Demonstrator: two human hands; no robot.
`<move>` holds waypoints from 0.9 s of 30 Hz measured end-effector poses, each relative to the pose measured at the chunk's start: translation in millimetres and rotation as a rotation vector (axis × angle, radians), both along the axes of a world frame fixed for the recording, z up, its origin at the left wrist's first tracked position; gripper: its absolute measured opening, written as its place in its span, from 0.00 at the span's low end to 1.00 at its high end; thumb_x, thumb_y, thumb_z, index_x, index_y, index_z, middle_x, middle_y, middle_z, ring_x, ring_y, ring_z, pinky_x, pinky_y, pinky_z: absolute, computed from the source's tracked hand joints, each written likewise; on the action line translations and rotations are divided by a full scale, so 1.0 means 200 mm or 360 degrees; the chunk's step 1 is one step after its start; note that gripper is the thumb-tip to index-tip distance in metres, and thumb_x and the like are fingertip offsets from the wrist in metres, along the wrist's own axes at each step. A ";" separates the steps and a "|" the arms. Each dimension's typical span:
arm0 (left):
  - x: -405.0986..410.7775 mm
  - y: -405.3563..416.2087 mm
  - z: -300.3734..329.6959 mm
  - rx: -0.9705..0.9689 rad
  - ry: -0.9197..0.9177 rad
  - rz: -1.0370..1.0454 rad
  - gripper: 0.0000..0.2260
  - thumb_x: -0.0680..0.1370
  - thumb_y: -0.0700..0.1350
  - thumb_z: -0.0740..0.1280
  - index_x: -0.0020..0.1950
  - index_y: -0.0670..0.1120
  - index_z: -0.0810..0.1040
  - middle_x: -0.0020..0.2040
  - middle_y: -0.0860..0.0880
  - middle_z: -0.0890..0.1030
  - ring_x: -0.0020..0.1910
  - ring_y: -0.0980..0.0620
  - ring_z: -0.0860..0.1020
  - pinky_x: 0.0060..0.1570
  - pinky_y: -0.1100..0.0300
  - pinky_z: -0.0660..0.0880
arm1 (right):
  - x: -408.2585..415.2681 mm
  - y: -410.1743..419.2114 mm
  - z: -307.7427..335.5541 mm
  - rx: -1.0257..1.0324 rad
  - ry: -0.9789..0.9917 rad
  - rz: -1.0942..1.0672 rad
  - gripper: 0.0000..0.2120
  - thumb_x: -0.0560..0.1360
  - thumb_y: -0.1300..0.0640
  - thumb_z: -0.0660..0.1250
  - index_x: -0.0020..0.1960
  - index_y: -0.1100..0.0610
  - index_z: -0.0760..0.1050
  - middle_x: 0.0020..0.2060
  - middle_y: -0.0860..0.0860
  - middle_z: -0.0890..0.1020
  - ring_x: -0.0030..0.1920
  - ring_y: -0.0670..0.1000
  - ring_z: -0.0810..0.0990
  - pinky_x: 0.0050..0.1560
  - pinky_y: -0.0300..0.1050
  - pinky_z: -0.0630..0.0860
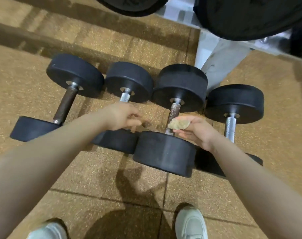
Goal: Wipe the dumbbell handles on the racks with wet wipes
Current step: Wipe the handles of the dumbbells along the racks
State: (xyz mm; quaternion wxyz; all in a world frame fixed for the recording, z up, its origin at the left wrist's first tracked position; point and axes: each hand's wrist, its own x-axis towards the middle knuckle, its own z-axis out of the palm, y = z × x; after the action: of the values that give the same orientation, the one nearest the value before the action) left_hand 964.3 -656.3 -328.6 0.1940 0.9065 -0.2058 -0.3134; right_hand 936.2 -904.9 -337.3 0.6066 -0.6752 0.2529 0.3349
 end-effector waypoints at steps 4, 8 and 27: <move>0.03 0.22 0.03 -0.0100 -0.0087 -0.0050 0.16 0.77 0.50 0.63 0.63 0.47 0.75 0.61 0.49 0.78 0.58 0.51 0.75 0.56 0.61 0.67 | -0.05 0.18 0.07 0.0006 -0.0210 -0.0021 0.12 0.76 0.69 0.60 0.49 0.56 0.77 0.41 0.52 0.82 0.43 0.50 0.80 0.49 0.43 0.74; -0.02 0.42 0.02 -0.0148 -0.0037 -0.0171 0.14 0.77 0.49 0.63 0.61 0.46 0.77 0.59 0.48 0.78 0.57 0.49 0.75 0.59 0.57 0.69 | -0.06 0.37 0.21 0.0141 -0.0343 -0.0139 0.11 0.76 0.69 0.58 0.48 0.58 0.77 0.36 0.50 0.82 0.37 0.48 0.77 0.38 0.39 0.71; -0.03 0.48 -0.01 -0.1057 0.0270 0.0911 0.04 0.73 0.42 0.69 0.40 0.50 0.77 0.40 0.53 0.78 0.43 0.54 0.76 0.52 0.56 0.73 | 0.01 0.86 0.14 -0.0208 -0.0445 -0.0055 0.15 0.78 0.53 0.62 0.33 0.56 0.69 0.19 0.46 0.70 0.23 0.46 0.66 0.29 0.37 0.64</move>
State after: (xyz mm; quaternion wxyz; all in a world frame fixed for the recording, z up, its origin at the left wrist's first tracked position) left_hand 958.1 -560.2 -329.9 0.5696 0.7867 -0.0194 -0.2373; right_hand 938.1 -732.1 -309.4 0.5963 -0.7488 0.1988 0.2100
